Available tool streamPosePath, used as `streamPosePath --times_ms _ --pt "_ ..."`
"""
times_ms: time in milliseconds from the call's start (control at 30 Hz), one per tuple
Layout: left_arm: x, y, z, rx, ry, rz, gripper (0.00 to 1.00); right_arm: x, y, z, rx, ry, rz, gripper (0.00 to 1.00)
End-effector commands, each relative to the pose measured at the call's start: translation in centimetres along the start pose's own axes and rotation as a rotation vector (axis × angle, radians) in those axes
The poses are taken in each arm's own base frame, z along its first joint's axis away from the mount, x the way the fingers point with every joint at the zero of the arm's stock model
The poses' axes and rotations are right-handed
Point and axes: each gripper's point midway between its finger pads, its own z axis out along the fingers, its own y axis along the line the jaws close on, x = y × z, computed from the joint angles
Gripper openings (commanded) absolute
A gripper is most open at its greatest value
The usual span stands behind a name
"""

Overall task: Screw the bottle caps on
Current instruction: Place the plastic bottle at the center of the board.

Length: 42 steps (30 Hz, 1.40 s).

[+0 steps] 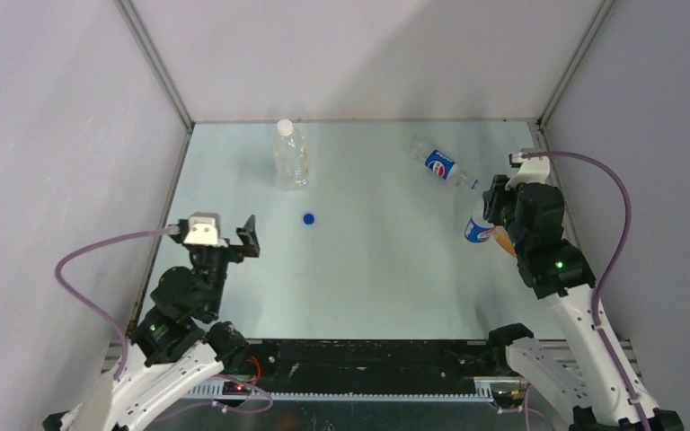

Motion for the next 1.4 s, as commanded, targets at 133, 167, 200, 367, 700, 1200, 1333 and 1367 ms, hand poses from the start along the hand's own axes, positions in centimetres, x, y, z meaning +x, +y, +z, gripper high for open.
streamPosePath --times_ms 133,167,200,367,700,1200,1333,1367 --pt "1.9 5.0 -1.0 -0.283 -0.008 -0.033 1.00 -0.8 -4.0 2.7 0.116 -0.047 0.037 0.00" --pt "1.8 5.3 -1.0 -0.304 -0.017 -0.035 1.00 -0.4 -4.4 3.0 0.130 -0.034 0.039 0.00" --pt "2.1 5.4 -1.0 -0.315 -0.014 -0.031 1.00 -0.4 -4.6 3.2 0.136 -0.039 0.040 0.00" --pt "2.3 5.7 -1.0 -0.346 -0.024 -0.040 1.00 1.3 -4.7 4.1 0.124 -0.034 0.051 0.01" --pt "2.8 5.2 -0.5 -0.339 -0.014 -0.015 1.00 4.1 -4.4 4.8 0.100 0.022 0.038 0.19" --pt "2.9 4.8 -0.3 -0.310 -0.009 0.000 1.00 4.7 -3.7 4.3 0.045 0.042 0.002 0.46" --pt "2.9 4.8 -0.3 -0.304 -0.007 0.003 1.00 4.8 -3.4 4.4 0.030 0.046 -0.004 0.52" --pt "2.9 4.7 -0.3 -0.301 -0.007 0.001 1.00 4.9 -3.4 4.5 0.030 0.049 -0.005 0.52"
